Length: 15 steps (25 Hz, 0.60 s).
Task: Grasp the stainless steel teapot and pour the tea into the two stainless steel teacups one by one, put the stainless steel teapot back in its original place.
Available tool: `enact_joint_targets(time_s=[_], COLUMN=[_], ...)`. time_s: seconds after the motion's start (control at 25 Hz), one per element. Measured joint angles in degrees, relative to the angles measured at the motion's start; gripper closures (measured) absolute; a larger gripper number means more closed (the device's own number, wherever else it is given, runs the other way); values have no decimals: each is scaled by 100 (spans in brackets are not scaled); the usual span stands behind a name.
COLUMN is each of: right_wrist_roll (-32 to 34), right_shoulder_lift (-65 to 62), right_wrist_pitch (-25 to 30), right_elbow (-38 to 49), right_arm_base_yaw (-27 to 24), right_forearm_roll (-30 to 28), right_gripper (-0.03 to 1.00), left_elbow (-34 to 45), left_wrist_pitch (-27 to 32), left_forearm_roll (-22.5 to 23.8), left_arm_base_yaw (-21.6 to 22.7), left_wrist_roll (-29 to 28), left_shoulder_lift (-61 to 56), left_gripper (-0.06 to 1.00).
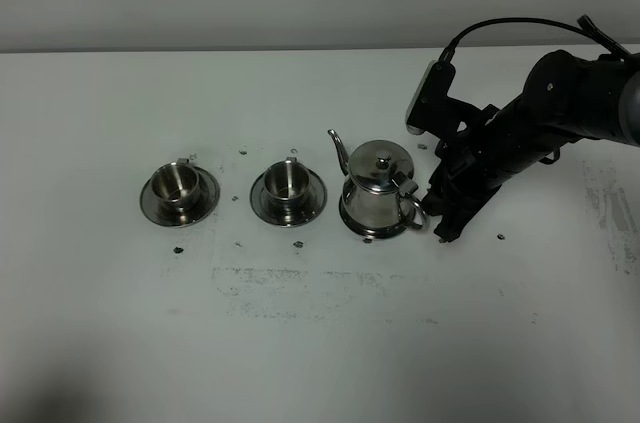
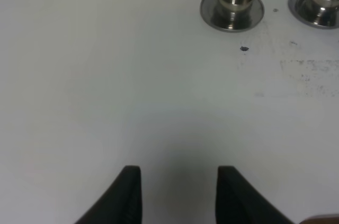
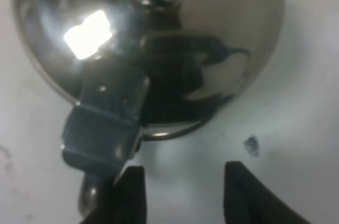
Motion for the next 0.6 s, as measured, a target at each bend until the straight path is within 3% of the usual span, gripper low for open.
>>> enact_joint_targets(time_s=[0.36, 0.6], right_wrist_roll=[432, 1078], right_shoulder_lift=[0, 0], right_wrist_pitch=[387, 534], right_elbow=[0, -59], right_arm_base_yaw=[0, 0], right_forearm_roll=[102, 122], right_gripper=[63, 63], left_elbow=[0, 0], left_wrist_pitch=[0, 0], left_forearm_roll=[0, 0], left_arm_base_yaw=[0, 0], left_wrist_roll=[0, 0], left_shoulder_lift=[0, 0], left_gripper=[56, 56])
